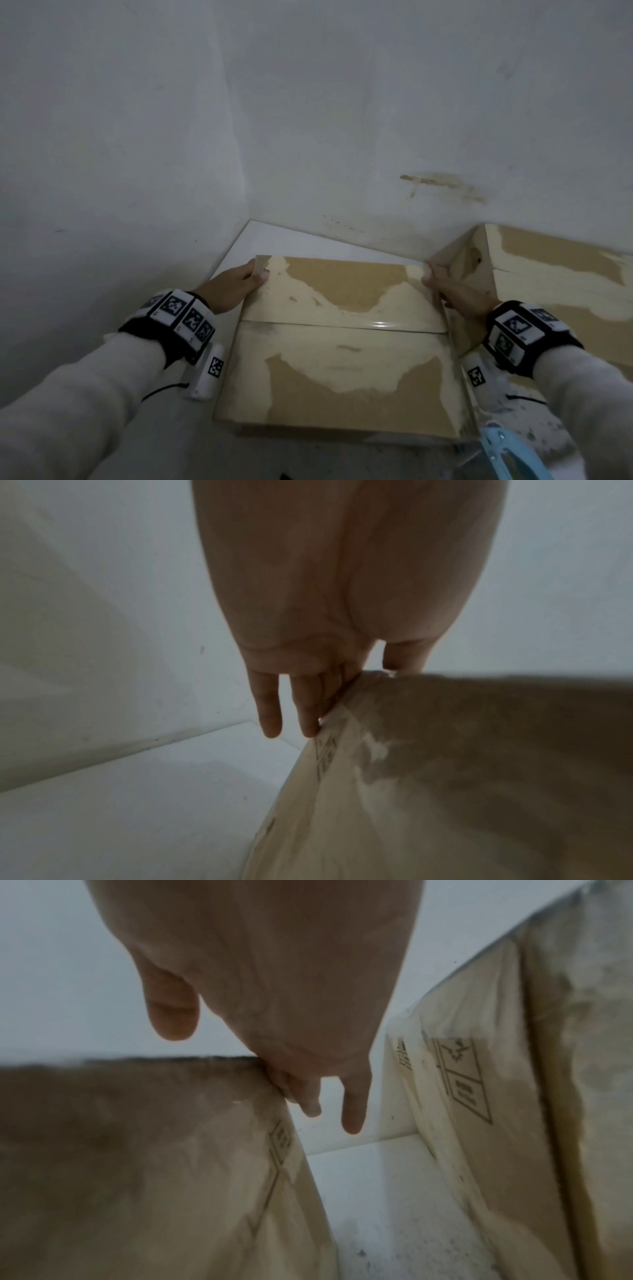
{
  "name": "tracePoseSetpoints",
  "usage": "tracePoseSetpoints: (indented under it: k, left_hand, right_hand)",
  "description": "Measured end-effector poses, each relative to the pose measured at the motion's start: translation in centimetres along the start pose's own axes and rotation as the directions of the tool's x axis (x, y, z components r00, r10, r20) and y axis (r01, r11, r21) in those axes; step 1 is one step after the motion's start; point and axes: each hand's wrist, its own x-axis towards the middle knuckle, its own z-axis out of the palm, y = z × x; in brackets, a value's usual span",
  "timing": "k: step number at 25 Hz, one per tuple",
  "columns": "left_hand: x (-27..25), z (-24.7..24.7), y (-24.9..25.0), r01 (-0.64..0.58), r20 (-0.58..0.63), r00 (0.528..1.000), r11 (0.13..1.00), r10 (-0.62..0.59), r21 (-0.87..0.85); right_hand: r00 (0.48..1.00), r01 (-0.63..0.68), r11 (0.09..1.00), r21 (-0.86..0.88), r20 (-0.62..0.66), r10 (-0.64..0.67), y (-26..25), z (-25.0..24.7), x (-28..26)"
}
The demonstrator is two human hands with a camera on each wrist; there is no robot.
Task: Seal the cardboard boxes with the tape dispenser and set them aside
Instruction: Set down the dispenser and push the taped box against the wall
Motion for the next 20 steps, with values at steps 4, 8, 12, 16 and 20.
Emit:
tracePoseSetpoints:
  k: [4, 8, 12, 16, 20]
  left_hand:
    - [0.2, -0.1, -0.4, 0.015, 0.08, 0.997, 1.0, -0.014, -0.019]
    - [-0.3, -0.2, 0.0, 0.011, 0.039, 0.999, 0.998, -0.013, 0.064]
    - [-2.8, 0.3, 0.8, -0.039, -0.015, 0.999, 0.999, 0.038, -0.038]
    - [-6.0, 2.1, 0.4, -0.017, 0.012, 1.0, 0.976, 0.02, -0.219]
    - [-7.6, 4.3, -0.2, 0.047, 0.061, 0.998, 0.965, -0.032, -0.259]
  right_hand:
    - [0.999, 0.001, 1.0, 0.029, -0.045, 0.001, -0.2, 0.4, 0.0]
    - [0.992, 0.09, 0.995, -0.035, -0.083, -0.092, -0.5, 1.1, -1.0]
    - [0.994, 0.04, 0.972, -0.23, -0.09, -0.062, 0.4, 1.5, -3.3]
    - [0.997, 0.057, 0.98, -0.19, -0.047, -0.067, 1.6, 2.2, -7.6]
    - [0.997, 0.065, 0.991, -0.121, -0.042, -0.07, 3.4, 4.1, -9.9]
